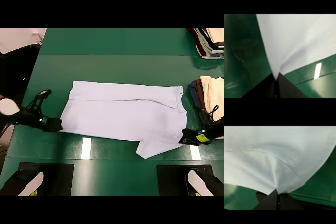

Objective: Fold the shirts.

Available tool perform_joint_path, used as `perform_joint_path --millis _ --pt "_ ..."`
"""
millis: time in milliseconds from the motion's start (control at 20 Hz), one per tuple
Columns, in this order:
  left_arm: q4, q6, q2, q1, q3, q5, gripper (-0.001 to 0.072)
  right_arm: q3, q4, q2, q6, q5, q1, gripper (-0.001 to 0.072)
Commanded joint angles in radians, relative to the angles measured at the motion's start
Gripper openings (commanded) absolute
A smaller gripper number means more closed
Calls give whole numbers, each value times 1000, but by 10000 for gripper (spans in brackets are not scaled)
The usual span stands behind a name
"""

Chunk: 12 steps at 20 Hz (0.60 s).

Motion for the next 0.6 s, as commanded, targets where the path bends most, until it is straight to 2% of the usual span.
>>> perform_joint_path --millis 0,100,200,400,550 --pt "34 -76 129 0 -7 -193 23 63 -68 151 14 148 34 21" --pt "20 -87 129 0 5 -156 23 129 -67 186 26 114 66 20" --pt "21 -86 89 0 30 -51 23 210 -66 113 26 67 111 20" --pt "36 -49 -106 0 126 168 24 412 -66 -179 25 -143 209 20" --pt "53 -49 -293 11 230 287 24 619 -65 -425 13 -179 220 20"
